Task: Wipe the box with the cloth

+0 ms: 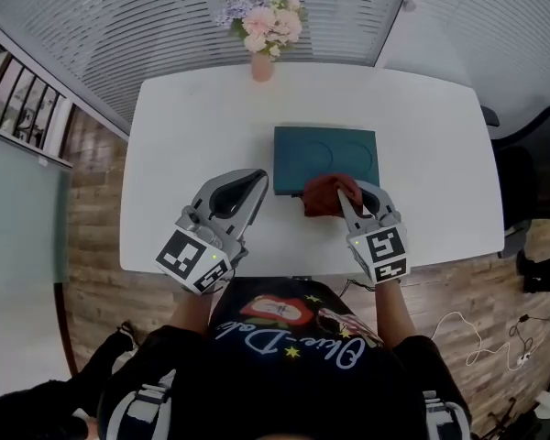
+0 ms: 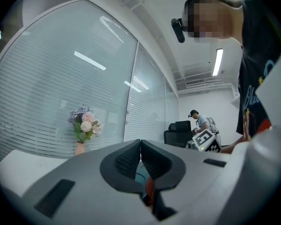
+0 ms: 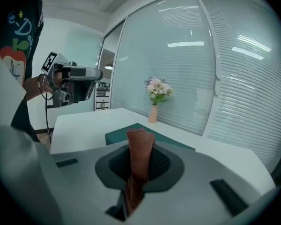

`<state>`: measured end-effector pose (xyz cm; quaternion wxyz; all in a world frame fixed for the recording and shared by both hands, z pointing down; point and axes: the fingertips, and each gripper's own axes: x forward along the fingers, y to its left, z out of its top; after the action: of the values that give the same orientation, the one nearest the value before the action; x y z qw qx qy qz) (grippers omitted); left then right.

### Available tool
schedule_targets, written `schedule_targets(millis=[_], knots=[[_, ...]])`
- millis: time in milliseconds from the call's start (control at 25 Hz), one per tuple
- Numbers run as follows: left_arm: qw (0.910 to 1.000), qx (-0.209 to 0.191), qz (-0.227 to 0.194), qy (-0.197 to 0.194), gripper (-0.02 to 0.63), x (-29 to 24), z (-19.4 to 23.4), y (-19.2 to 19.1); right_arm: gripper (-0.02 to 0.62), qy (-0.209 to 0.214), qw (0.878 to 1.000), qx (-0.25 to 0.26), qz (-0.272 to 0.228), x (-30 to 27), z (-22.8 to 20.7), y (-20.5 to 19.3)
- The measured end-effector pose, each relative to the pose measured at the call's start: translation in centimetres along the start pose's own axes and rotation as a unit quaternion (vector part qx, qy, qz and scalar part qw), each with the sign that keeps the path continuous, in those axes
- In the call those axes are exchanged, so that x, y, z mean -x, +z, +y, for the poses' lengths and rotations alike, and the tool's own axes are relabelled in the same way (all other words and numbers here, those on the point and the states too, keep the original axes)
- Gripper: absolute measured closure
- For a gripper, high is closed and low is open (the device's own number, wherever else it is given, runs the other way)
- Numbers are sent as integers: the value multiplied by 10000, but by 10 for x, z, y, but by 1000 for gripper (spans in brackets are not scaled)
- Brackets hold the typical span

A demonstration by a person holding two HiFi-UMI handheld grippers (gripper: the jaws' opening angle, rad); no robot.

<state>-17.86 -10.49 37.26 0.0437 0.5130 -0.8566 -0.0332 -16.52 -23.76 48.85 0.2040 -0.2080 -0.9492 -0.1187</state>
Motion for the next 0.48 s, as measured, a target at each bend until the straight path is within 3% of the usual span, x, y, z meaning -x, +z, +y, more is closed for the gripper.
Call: schedule_targets(millis=[480], knots=[[9995,-5,33,-329,603,-16,-12,-3,569,-1190,9918,-381,259,46,-67,-34]])
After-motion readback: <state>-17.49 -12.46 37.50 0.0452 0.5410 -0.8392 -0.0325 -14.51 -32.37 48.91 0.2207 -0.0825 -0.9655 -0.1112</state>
